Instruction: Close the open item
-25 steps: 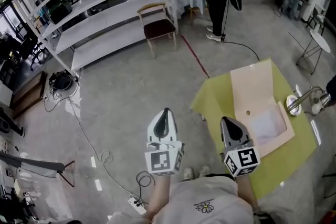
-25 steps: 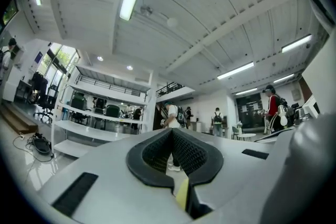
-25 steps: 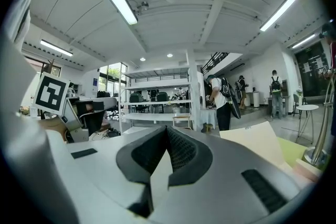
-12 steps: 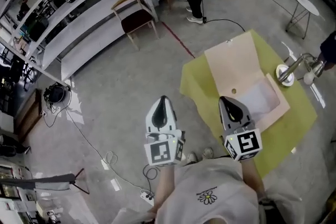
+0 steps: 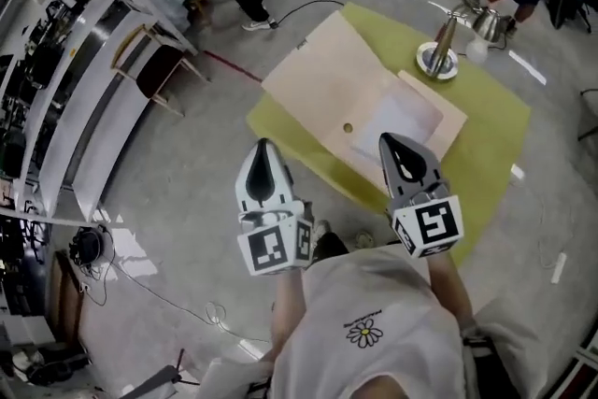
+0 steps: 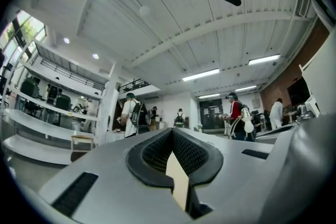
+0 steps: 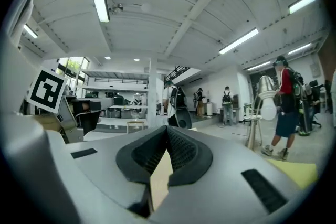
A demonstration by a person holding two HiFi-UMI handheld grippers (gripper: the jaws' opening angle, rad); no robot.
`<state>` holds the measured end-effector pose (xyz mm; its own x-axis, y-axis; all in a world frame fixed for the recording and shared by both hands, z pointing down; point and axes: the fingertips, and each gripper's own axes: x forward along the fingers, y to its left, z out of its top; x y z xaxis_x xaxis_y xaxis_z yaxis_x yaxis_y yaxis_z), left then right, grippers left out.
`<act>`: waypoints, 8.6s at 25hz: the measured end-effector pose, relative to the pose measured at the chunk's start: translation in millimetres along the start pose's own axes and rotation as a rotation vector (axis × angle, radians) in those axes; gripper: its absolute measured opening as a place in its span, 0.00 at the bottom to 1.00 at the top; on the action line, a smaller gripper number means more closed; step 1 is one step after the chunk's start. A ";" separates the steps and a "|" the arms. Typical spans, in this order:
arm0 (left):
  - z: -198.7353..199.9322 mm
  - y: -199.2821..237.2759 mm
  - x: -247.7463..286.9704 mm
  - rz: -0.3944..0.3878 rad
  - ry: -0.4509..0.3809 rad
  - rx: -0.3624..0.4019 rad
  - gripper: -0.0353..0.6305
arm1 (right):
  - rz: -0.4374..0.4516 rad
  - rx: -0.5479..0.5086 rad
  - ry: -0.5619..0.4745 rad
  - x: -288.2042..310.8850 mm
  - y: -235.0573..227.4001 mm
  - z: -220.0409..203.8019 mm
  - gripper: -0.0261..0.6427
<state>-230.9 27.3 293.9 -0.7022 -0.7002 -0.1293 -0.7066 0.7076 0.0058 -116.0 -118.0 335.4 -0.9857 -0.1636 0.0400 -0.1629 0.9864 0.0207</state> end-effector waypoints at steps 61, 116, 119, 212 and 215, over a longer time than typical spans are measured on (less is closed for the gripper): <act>-130.7 61.7 172.9 -0.332 0.183 -0.446 0.60 | -0.809 0.049 0.098 -73.0 -47.9 -16.9 0.05; -195.4 -186.9 23.1 -1.167 0.275 0.361 0.11 | -0.927 0.139 0.156 -122.7 -65.9 -57.2 0.05; -210.8 -197.7 6.6 -1.214 0.284 0.476 0.12 | -0.925 0.143 0.155 -125.1 -65.2 -59.0 0.05; -320.0 -213.3 -66.0 -1.940 0.550 1.724 0.71 | -0.882 0.421 0.121 -129.5 -69.4 -100.4 0.05; -321.1 -213.9 -66.0 -1.934 0.533 1.717 0.71 | -0.867 0.419 0.123 -125.4 -68.5 -100.3 0.05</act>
<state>-61.4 -108.4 619.6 0.0462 -0.1106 0.9928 0.1490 -0.9820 -0.1163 23.0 -166.4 429.2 -0.5083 -0.8132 0.2834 -0.8566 0.4434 -0.2639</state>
